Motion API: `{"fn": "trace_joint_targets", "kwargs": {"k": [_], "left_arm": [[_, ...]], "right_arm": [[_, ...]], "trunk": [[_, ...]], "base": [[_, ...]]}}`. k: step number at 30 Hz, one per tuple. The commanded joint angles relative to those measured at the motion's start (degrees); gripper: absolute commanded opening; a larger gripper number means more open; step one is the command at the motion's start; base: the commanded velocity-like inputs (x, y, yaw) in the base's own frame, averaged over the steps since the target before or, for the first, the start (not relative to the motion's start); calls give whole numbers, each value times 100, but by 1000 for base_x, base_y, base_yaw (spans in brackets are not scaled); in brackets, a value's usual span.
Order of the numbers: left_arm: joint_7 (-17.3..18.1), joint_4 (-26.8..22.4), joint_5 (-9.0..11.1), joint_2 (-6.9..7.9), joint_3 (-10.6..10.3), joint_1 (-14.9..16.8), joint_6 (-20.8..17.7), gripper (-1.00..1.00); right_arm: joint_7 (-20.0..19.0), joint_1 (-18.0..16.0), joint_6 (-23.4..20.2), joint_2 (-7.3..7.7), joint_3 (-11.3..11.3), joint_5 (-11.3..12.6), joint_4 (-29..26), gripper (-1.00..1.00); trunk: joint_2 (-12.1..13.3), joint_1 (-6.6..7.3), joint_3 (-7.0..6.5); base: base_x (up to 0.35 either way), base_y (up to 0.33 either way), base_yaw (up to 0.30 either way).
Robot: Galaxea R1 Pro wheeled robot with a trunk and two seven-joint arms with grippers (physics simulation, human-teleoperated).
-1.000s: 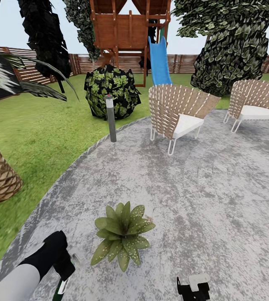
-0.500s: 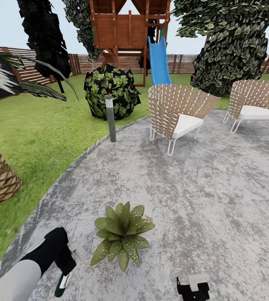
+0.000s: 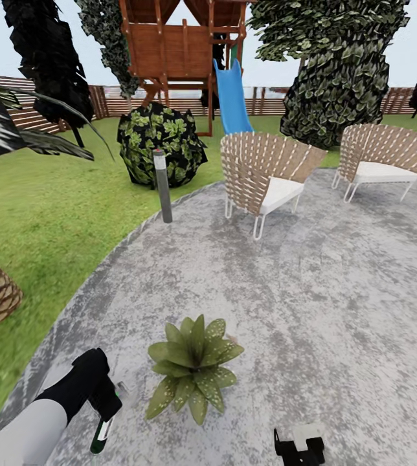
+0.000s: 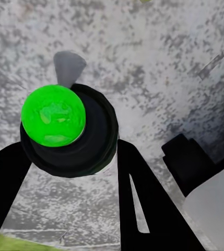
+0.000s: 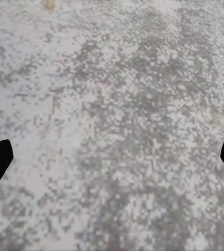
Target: Pick up the pesticide atomizer in the garden and spray insectifuge to fully cover both potted plants in the garden.
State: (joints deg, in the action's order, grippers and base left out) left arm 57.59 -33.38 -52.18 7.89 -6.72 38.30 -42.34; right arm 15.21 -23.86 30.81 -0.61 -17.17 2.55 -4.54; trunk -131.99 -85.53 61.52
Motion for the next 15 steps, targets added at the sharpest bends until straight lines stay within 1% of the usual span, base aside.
{"fn": "trace_joint_targets", "kwargs": {"k": [1,4,5,8,11,13,15], "left_arm": [[46,-13,-31,0,-27,20,-36,-100],[57,-31,-21,-42,-31,101,-63,-100],[64,-35,-26,-86,-31,175,-68,-100],[162,-51,-34,-140,-38,351,-67,-100],[537,-54,-68,-123,-53,607,-58,-100],[630,-56,-72,-102,-62,685,-56,-100],[664,-60,-77,-94,-73,756,-55,-100]], "right_arm": [[35,-4,13,-1,-50,26,6,100],[35,-4,13,-1,-50,26,6,100],[35,-4,13,-1,-50,26,6,100],[35,-4,13,-1,-50,26,6,100],[35,-4,13,-1,-50,26,6,100],[35,-4,13,-1,-50,26,6,100],[35,-4,13,-1,-50,26,6,100]], "trunk": [[-2,0,4],[-2,0,-5],[-2,0,-9],[-2,0,-19],[-2,0,-30],[-2,0,-33],[-2,0,-34]], "base": [[28,33,-109],[9,10,-196],[2,2,-227],[0,1,-232],[0,0,-232],[0,0,-116],[0,0,-25]]}}
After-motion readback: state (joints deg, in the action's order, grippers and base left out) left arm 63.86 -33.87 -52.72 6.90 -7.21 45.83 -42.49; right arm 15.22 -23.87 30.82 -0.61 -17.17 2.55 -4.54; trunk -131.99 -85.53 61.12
